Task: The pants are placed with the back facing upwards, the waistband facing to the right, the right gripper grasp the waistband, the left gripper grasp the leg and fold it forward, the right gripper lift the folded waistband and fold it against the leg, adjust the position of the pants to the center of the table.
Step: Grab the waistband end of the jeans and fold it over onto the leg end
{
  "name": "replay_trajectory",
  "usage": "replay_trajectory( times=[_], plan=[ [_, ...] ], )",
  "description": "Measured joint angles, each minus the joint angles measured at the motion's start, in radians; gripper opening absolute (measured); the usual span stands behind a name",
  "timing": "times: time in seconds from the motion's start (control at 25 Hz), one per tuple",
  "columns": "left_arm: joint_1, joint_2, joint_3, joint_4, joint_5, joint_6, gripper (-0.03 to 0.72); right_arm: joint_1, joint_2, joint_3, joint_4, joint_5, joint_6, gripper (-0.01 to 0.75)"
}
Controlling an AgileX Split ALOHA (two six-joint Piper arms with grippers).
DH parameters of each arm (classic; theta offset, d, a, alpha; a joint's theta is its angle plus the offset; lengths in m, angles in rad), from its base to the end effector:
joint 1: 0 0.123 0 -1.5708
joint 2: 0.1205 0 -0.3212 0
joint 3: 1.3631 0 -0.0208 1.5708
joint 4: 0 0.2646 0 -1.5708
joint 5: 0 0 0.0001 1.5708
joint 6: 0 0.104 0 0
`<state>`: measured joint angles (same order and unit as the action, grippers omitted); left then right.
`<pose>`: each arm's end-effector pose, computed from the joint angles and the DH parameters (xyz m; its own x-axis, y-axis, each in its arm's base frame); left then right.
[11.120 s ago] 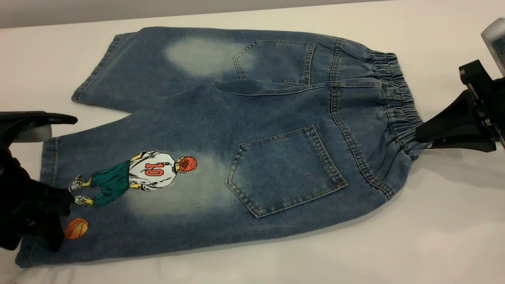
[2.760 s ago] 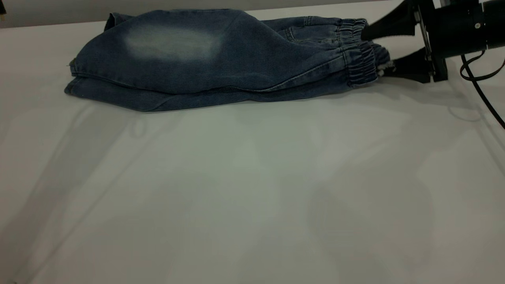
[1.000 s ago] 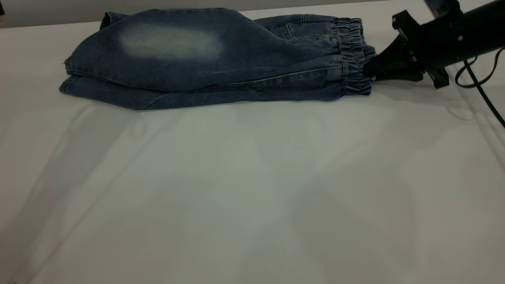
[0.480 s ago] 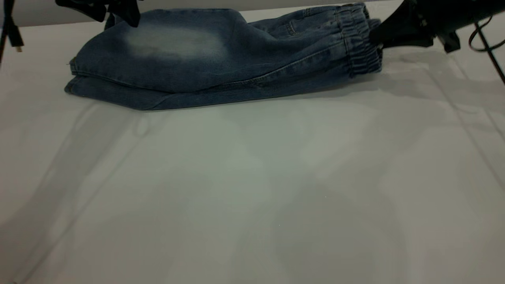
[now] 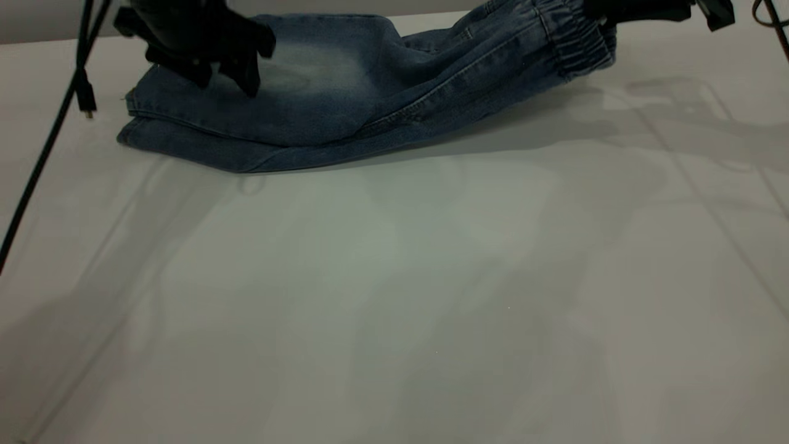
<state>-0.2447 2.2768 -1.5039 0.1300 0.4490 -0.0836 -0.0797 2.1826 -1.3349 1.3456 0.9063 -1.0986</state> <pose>0.4849 -0.1150 0.0951 -0.8702 0.2519 -0.4234 0.2481 0.9665 0.0652 0.4595 0.0434 0.1371 -0.8921 0.1460 -0.4275 -0.2352 0.6577 0.7156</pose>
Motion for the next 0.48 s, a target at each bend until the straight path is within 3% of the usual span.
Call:
replay_trajectory(
  times=[0.48],
  plan=[
    [0.000, 0.010, 0.000, -0.002, -0.001, 0.000, 0.477, 0.024, -0.061, 0.000, 0.084, 0.127, 0.000, 0.028]
  ],
)
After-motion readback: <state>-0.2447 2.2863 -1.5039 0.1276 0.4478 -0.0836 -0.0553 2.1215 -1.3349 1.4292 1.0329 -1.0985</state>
